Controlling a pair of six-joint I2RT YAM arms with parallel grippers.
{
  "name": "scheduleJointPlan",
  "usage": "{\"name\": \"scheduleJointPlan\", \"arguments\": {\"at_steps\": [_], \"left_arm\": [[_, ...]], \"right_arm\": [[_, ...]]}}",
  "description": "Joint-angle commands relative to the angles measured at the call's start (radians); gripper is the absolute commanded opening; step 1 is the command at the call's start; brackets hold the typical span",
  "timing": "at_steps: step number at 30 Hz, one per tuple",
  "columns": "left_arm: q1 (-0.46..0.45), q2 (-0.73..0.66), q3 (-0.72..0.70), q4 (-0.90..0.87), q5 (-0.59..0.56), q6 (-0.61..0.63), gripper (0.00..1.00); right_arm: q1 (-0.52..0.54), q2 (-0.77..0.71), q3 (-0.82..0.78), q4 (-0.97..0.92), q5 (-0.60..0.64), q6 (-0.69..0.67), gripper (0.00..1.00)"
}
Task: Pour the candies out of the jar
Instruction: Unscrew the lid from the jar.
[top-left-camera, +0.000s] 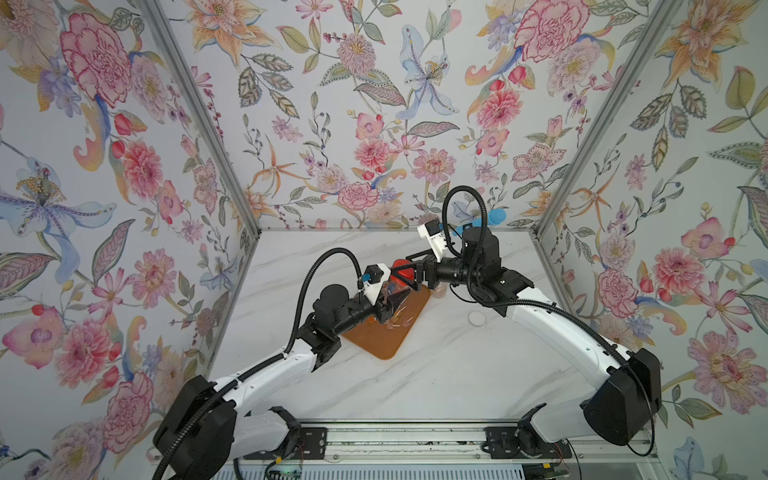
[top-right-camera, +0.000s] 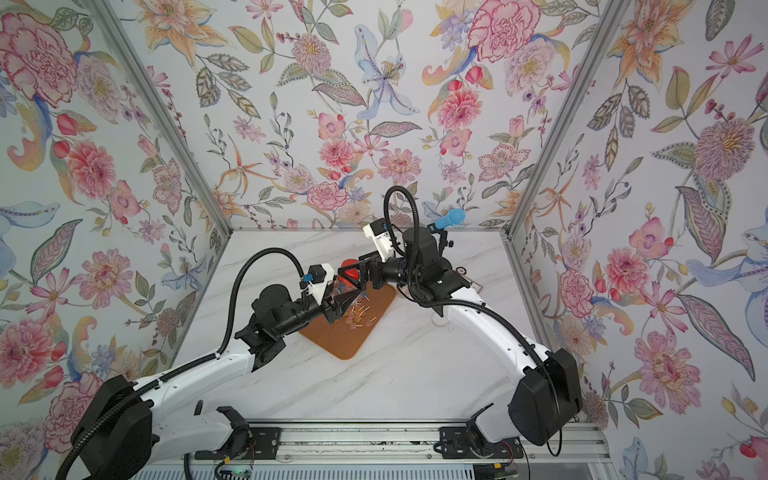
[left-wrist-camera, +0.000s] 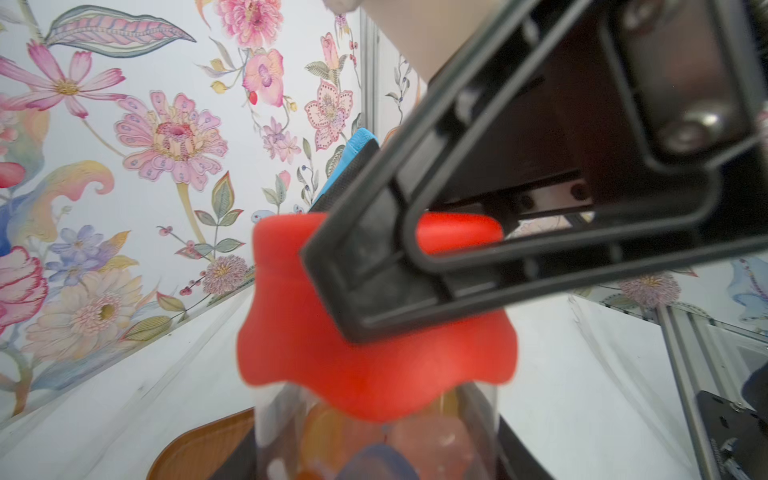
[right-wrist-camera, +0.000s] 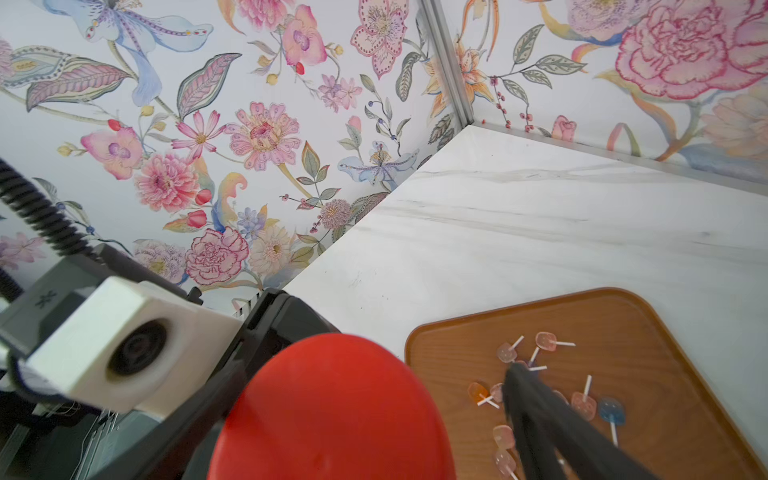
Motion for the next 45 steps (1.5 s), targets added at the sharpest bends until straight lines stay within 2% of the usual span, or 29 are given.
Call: {"name": "scheduleJointPlan", "arguments": {"at_steps": [1,4,12,18,36,45], "left_arm": [[-0.022,-0.043,-0.002,0.002,-0.166,0.076,0.0],[-0.05,-0.034,0.017,-0.043,-0.244,0.123,0.0],[-0.076,-0.043,0.02,-0.049,-0.286,0.139,0.0],[-0.087,-0.049,0.026,-0.063,-0.299,0.144,0.0],[-0.09,-0.047,0.036,-0.08,-0.321,0.135,0.0],[-0.09,-0.051,0.038,-0.075,-0.312,0.126,0.0]], "right_arm": [[0.014,-0.013,0.041,-0.044,0.221,0.046,0.98],[0.039,-0.006,0.048,-0.039,0.26,0.056,0.97],[0.098,0.02,0.03,0.012,0.346,0.091,0.93],[0.116,0.034,0.022,0.054,0.341,0.114,0.85],[0.139,0.027,-0.01,0.046,0.355,0.108,0.85],[0.137,0.021,-0.011,0.051,0.333,0.077,0.49]]}}
